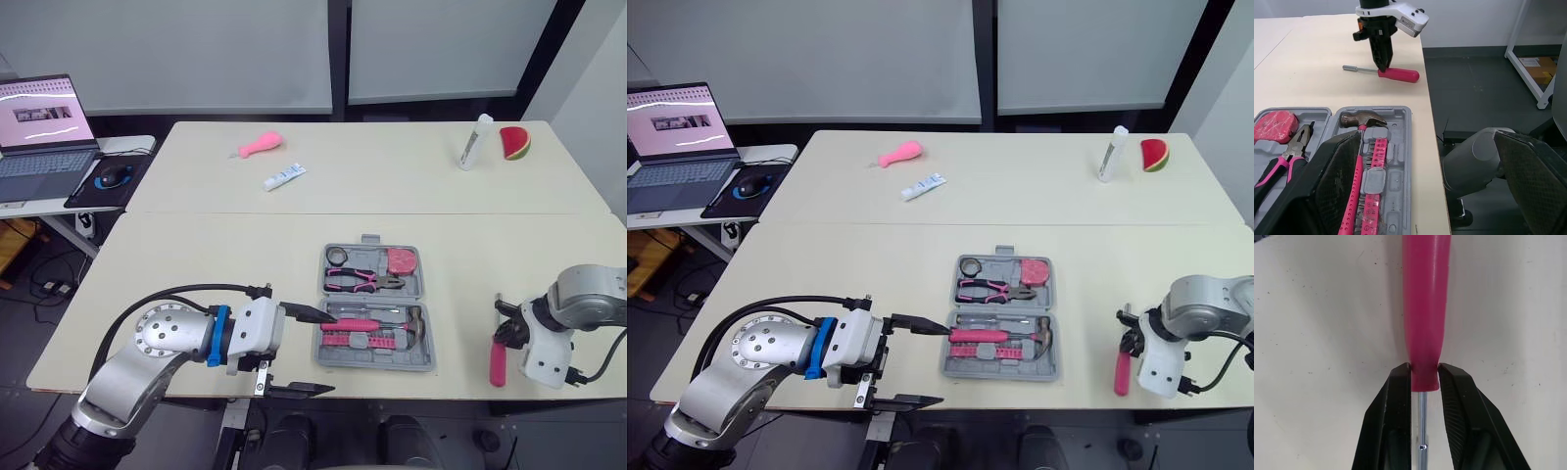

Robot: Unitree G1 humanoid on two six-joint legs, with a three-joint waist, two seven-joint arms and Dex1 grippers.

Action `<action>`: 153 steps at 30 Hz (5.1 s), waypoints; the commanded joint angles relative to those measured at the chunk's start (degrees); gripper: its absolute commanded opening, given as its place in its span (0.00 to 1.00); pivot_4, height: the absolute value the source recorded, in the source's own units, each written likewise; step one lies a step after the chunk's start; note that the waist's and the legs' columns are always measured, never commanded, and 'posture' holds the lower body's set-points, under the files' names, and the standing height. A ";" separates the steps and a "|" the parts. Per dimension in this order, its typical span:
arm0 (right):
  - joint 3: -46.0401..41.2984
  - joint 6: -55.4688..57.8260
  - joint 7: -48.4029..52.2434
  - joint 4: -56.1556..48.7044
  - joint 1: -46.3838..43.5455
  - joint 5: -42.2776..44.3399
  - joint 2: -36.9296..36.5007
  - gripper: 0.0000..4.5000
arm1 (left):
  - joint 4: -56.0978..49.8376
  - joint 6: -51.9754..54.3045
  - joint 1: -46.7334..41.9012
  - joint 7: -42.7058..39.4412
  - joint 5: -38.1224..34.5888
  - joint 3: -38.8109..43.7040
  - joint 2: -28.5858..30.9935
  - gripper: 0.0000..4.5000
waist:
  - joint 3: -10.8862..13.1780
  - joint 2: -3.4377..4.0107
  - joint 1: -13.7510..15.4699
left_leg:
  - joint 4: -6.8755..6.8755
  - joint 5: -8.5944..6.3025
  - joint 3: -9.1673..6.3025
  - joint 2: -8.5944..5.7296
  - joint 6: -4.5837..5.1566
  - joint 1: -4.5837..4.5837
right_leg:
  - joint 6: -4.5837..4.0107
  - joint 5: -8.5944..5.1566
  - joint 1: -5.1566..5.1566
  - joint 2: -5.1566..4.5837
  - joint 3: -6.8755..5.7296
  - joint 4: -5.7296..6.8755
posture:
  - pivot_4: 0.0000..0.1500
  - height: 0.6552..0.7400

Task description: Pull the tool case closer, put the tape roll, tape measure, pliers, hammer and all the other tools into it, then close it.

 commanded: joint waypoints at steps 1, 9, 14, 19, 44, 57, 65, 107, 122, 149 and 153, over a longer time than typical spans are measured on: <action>-2.20 4.44 3.18 -1.69 1.25 7.31 -2.58 0.07 | 0.09 -1.03 -0.55 -0.21 0.04 0.74 0.14 1.00 | 0.00 0.01 0.01 | 0.00 0.00 0.00 0.00 0.00 0.00 | 0.00 0.00 0.00 0.00 0.00 0.00 | 1.00 1.00; -9.09 14.65 6.42 -11.26 11.87 18.28 -10.92 0.03 | 2.68 -2.38 -1.42 -0.59 0.63 0.08 -0.77 1.00 | 0.01 0.08 0.08 | 0.00 -0.10 -0.03 0.00 0.16 -0.01 | 0.00 0.00 0.01 -0.02 -0.05 -0.01 | 1.00 1.00; -9.03 13.49 6.50 -12.52 11.94 15.29 -10.06 0.16 | 3.51 -2.67 -2.99 -1.35 0.82 -0.94 -1.69 1.00 | 0.00 0.14 -0.03 | 0.01 -0.11 0.01 -0.01 0.19 0.00 | 0.00 0.00 -0.01 -0.01 -0.01 0.02 | 1.00 1.00; -6.89 12.56 7.64 -12.69 9.77 12.47 -6.56 0.36 | 4.05 -2.87 -3.44 -2.44 1.18 -0.93 -1.38 1.00 | 0.00 0.12 -0.05 | 0.00 -0.06 0.01 0.00 0.10 0.00 | 0.00 0.00 0.01 -0.01 -0.02 0.01 | 1.00 1.00; 1.46 4.66 0.73 -0.33 -0.55 -5.78 4.03 0.43 | 0.30 -2.33 1.84 -0.54 1.33 1.04 0.97 1.00 | -0.01 0.10 0.00 | 0.01 0.00 -0.01 -0.01 0.00 0.01 | 0.00 0.00 0.01 0.01 -0.01 0.00 | 1.00 1.00; 0.27 6.63 3.52 -2.09 2.76 -0.19 1.68 0.14 | 1.07 -2.26 0.59 -0.98 1.34 0.54 0.75 1.00 | -0.01 0.10 0.02 | 0.01 0.00 -0.03 0.01 0.00 0.02 | 0.00 0.00 0.03 0.02 -0.03 0.00 | 1.00 1.00; -9.37 28.20 11.33 -10.99 11.56 24.30 -3.49 0.14 | 1.80 -2.59 0.57 -0.07 1.39 1.52 0.41 1.00 | 0.00 0.10 0.14 | 0.01 -0.01 -0.02 -0.01 0.02 -0.02 | 0.00 0.00 0.04 -0.02 -0.04 -0.01 | 1.00 1.00; -39.85 126.80 -17.95 -43.82 27.74 57.19 15.20 0.90 | 6.12 1.05 -5.65 0.43 -1.42 3.22 -2.07 1.00 | 0.00 0.02 0.47 | 0.03 -0.14 -0.18 -0.12 0.26 -0.15 | 0.00 0.02 -0.01 -0.10 -0.18 -0.03 | 1.00 1.00; -73.71 108.13 0.63 -51.36 54.69 68.34 18.65 0.99 | 12.40 0.87 -11.73 -4.78 -5.89 7.32 -2.07 1.00 | 0.03 -0.04 0.33 | 0.03 -0.15 -0.15 -0.05 0.27 -0.01 | 0.01 0.02 0.18 -0.03 -0.21 -0.03 | 1.00 1.00; -41.89 102.54 -20.14 -28.12 36.72 53.91 28.44 0.99 | 10.71 0.80 -13.67 -2.51 -2.46 4.61 -3.76 1.00 | 0.02 -0.06 0.22 | 0.04 -0.09 -0.19 -0.07 0.16 -0.02 | 0.00 0.02 0.14 -0.05 -0.18 -0.04 | 1.00 1.00; -40.88 100.91 -20.05 -27.41 37.78 53.20 28.18 0.72 | 11.03 0.66 -13.88 -2.48 -2.21 4.48 -3.82 1.00 | 0.01 -0.06 0.22 | 0.03 -0.10 -0.22 -0.06 0.18 -0.02 | 0.00 0.02 0.14 -0.03 -0.20 -0.03 | 1.00 1.00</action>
